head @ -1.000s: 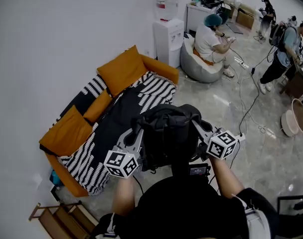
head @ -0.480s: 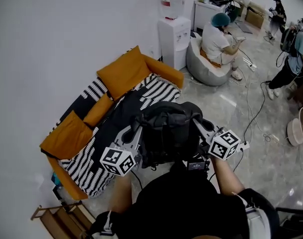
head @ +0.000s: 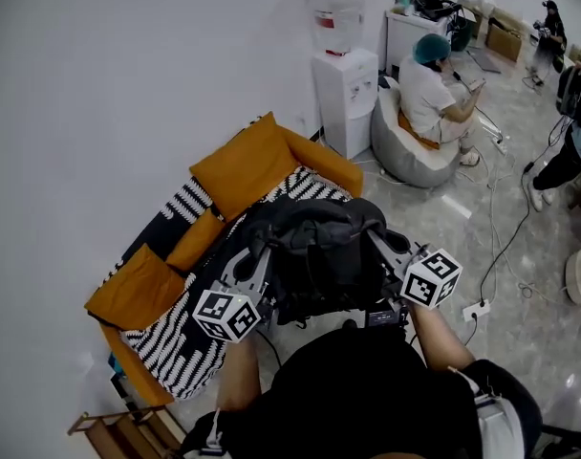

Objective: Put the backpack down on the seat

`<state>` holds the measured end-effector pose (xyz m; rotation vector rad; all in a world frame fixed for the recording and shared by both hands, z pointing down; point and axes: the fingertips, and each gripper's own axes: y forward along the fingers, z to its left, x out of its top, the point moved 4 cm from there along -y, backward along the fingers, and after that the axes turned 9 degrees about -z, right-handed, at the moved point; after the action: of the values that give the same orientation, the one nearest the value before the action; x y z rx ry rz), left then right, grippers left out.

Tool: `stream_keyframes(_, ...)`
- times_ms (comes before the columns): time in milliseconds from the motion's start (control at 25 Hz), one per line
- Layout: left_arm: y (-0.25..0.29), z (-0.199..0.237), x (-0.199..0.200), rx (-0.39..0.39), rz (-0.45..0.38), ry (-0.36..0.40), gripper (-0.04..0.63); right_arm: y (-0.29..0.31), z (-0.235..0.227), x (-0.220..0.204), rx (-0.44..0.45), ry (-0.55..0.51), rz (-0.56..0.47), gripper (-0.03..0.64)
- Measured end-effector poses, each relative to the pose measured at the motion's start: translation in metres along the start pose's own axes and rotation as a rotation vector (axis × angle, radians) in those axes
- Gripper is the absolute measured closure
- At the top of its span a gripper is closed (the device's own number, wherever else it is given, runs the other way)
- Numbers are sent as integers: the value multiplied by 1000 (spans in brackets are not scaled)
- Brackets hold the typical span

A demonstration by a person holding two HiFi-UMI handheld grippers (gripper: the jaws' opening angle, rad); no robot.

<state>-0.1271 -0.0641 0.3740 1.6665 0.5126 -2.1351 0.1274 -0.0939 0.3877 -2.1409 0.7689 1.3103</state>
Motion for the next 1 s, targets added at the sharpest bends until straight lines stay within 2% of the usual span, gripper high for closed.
stream_keyframes(240, 48, 22, -5, 32, -13, 26, 560, 35, -45, 9, 34, -8, 13, 569)
stream_keyframes(440, 83, 39, -6, 63, -17, 2, 560, 62, -76, 16, 48, 5, 23, 569)
stream_keyframes(680, 109, 55, -9, 56, 20, 0, 560, 86, -104, 13, 29, 30, 14, 569)
stream_keyframes(1000, 142, 107, -16, 51, 59, -9, 560, 142, -136, -1, 14, 52, 48, 569)
